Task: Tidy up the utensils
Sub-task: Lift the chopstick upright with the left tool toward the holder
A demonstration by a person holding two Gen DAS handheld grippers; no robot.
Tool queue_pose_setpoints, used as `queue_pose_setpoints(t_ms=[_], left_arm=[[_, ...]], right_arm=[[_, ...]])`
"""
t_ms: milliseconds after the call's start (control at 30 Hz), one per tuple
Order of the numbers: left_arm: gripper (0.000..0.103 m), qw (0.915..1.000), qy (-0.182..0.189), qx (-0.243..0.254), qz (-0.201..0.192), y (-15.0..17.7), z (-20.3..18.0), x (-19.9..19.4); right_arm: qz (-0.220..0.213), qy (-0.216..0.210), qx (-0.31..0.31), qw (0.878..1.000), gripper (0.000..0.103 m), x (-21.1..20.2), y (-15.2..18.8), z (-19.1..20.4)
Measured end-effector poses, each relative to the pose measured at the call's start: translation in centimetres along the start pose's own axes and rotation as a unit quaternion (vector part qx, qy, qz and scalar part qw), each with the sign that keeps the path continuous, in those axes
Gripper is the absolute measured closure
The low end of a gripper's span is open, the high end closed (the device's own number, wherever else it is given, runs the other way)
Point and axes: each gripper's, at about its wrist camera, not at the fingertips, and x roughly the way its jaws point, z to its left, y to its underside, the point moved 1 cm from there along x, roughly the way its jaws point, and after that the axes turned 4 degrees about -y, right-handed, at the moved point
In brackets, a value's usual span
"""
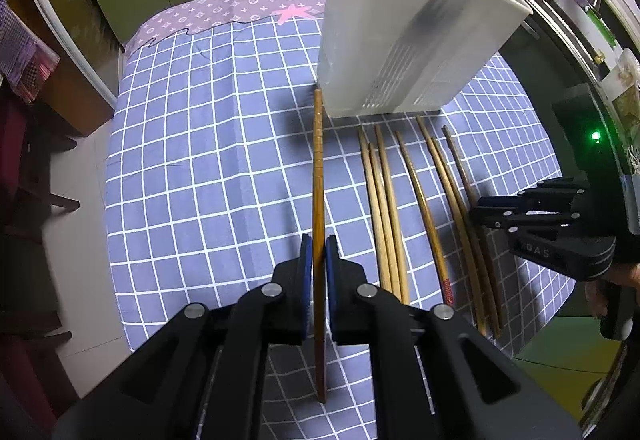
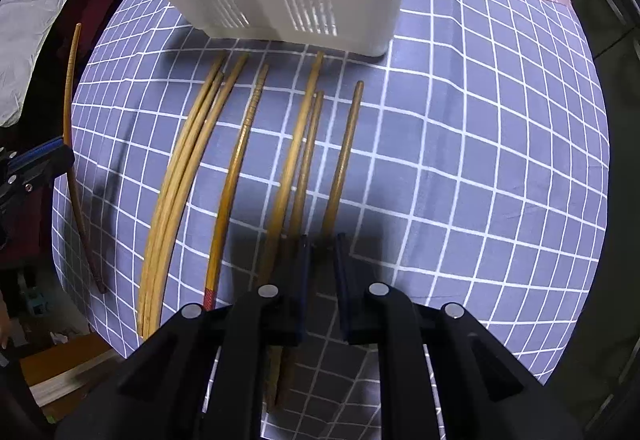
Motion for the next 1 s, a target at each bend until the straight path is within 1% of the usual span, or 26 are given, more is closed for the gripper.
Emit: queue_pose_setpoints(t_ms=[67,133,200,300,433,567,633,767,833,900,1000], left_arm=[[0.096,1.0,-0.002,0.001,-0.004,0.0,0.0,-0.2],[0.096,1.0,-0.002,0.001,-0.005,0.0,0.0,-0.3],[0.096,1.0,-0.002,0.0,-0.006,0.1,0.0,-0.5],[0.096,0.9999,-0.004,0.001,-0.012,0.1,0.0,-0.9],[0.096,0.9998,-0.003,0.003,-0.018,0.2,0.0,-1.4],[0.096,0.9997,0.0,0.003,-0.025,0.4,0.0,-2.0],[0.096,0.9995,0.003,0.0,-0.031,0.5,0.1,-2.4],[0.096,0.9987,0.009,-0.003,-0.05,1.0,0.4,-3.3],[0.096,0.9979,0.01,-0.005,-0.063,1.3,0.5,-3.9],[0.096,0.9965,0.008,-0.002,-0.084,1.7,0.5,-4.6],[0.096,0.9946,0.007,-0.001,-0.104,2.1,0.4,-5.4]], right_arm=[[-0.004,0.008,-0.006,1.0,0.091,0.1,0.0,0.1],[-0.007,0.011,-0.006,1.0,0.096,0.3,0.0,0.2],[-0.013,0.006,-0.006,1.0,0.096,0.0,0.3,0.0],[-0.036,-0.013,-0.009,0.999,0.096,-1.2,0.8,0.1],[-0.087,-0.034,-0.022,0.995,0.096,-4.0,2.0,0.6],[-0.145,-0.057,-0.031,0.987,0.096,-6.9,3.7,0.8],[-0.178,-0.061,-0.034,0.982,0.096,-8.3,4.5,0.7],[-0.253,-0.054,-0.042,0.965,0.096,-10.8,7.5,-0.3],[-0.295,-0.045,-0.045,0.953,0.096,-11.6,9.0,-0.4],[-0.328,-0.044,-0.048,0.943,0.096,-12.1,10.0,-0.7],[-0.372,-0.037,-0.044,0.927,0.096,-12.7,11.7,-1.0]])
